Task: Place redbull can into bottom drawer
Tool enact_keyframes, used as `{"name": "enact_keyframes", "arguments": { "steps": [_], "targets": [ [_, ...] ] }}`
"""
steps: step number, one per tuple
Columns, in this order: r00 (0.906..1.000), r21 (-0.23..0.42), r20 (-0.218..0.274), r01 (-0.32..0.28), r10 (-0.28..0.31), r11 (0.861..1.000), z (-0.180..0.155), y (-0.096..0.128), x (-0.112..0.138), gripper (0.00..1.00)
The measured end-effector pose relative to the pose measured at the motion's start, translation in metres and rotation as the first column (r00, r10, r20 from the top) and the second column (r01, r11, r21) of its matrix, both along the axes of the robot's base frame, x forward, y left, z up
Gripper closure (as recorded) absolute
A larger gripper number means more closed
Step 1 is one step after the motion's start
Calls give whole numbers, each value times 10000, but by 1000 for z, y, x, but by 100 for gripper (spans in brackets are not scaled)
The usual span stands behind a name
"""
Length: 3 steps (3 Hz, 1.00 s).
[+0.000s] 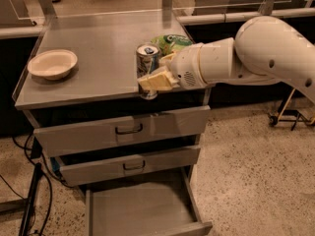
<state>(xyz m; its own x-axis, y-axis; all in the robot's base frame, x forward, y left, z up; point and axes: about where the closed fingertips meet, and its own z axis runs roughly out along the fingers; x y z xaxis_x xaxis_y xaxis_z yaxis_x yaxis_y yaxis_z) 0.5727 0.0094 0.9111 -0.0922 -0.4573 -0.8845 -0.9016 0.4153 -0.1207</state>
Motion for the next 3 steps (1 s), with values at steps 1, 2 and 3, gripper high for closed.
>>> {"name": "enact_keyframes", "arguments": {
  "steps": [1,2,3],
  "targets": [
    [9971,30,-747,162,-159,9999,-27,-2,-23,100],
    [9836,96,-1760,407,-384,9991,-70,-4,-58,100],
    [9836,96,-1760,407,-384,9991,-70,-4,-58,100]
  ]
}}
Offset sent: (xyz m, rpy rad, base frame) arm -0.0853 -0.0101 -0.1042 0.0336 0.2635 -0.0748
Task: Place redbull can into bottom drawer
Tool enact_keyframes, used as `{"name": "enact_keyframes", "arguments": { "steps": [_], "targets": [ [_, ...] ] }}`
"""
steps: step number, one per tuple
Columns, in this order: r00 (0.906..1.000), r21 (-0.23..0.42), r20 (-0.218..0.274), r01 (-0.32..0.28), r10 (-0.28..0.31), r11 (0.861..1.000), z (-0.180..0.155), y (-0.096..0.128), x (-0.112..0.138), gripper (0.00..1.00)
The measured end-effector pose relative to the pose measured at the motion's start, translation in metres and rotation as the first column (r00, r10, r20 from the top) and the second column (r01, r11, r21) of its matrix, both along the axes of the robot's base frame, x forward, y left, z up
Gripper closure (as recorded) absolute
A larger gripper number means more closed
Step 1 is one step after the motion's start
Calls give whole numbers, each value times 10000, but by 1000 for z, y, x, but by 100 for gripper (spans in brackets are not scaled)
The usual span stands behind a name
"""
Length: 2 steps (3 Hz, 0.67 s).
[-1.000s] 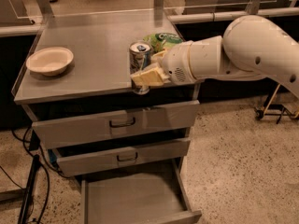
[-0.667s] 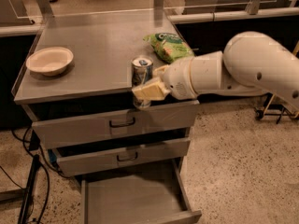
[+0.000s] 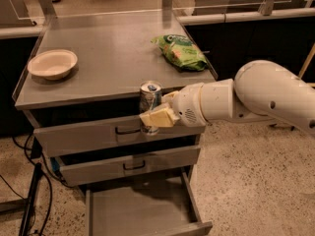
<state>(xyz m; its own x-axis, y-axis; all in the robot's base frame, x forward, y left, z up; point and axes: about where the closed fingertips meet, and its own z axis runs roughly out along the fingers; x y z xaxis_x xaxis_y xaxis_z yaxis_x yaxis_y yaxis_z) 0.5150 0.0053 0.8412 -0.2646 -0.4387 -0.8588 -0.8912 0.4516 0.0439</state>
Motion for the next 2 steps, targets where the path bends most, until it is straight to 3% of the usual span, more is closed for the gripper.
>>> {"name": "enact_keyframes", "arguments": {
  "steps": [2],
  "targets": [
    [9924,1,-1145,450,-447,9990,-66,-3,-19,100]
  ]
}}
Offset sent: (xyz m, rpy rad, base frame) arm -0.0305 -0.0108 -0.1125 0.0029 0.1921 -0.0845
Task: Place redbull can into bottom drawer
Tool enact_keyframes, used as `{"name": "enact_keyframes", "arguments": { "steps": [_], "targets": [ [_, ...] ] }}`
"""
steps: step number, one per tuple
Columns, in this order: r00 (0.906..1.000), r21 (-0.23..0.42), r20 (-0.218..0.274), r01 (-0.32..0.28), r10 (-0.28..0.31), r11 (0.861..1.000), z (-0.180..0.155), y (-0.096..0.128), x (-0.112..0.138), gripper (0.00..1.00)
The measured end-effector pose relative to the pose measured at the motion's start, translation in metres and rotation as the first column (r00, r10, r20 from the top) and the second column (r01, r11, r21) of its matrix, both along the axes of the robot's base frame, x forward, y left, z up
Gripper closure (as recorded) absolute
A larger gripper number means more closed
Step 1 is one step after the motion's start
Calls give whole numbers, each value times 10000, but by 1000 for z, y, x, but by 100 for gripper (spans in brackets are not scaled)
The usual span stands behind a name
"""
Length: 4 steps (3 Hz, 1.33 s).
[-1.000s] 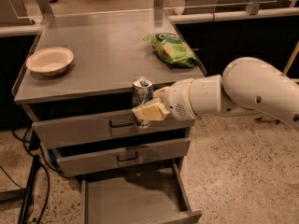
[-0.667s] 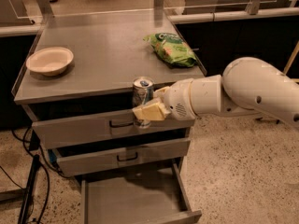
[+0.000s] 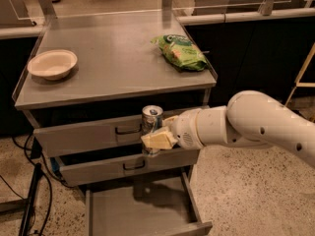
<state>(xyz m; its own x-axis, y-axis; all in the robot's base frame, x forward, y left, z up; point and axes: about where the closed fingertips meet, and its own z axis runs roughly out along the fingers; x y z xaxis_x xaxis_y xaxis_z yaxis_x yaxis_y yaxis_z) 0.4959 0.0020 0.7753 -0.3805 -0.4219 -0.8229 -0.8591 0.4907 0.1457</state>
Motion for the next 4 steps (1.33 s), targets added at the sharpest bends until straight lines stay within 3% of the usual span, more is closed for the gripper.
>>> {"name": "enact_keyframes", "arguments": {
  "steps": [1,2,4],
  "targets": [
    [9980,107,-622,119,-112,9999,-31,2,-8,100],
    [9980,107,-622,119,-112,9999,-31,2,-8,100],
    [9878,130,-1185,1037,-1014,9945,-69,-13,-24,100]
  ]
}}
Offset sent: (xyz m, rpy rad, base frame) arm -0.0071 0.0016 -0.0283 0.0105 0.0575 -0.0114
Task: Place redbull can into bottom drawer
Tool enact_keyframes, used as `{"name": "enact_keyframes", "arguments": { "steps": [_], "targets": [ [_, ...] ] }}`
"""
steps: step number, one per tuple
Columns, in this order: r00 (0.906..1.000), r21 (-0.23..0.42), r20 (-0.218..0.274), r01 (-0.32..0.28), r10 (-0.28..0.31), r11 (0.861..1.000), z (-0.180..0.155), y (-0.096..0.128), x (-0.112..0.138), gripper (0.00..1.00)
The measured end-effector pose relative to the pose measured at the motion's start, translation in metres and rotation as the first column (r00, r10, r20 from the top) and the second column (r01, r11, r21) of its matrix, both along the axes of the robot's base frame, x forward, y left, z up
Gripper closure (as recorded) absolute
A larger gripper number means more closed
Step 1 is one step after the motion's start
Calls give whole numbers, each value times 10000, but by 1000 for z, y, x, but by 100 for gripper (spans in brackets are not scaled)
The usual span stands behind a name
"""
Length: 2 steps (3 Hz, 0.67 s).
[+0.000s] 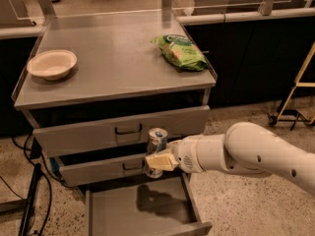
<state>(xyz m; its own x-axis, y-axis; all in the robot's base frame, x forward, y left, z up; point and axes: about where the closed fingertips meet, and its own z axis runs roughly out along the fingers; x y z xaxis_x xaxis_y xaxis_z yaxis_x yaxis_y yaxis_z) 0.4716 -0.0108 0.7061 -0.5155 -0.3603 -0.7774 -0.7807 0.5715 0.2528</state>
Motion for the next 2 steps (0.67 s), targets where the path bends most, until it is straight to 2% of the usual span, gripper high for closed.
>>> {"name": "enact_keyframes", "arguments": {
  "steps": [1,2],
  "targets": [
    [10000,1,-2,-1,1,10000,0,0,0,100],
    [9965,221,-831,-12,30,9998,-43,5,-5,100]
  ]
}}
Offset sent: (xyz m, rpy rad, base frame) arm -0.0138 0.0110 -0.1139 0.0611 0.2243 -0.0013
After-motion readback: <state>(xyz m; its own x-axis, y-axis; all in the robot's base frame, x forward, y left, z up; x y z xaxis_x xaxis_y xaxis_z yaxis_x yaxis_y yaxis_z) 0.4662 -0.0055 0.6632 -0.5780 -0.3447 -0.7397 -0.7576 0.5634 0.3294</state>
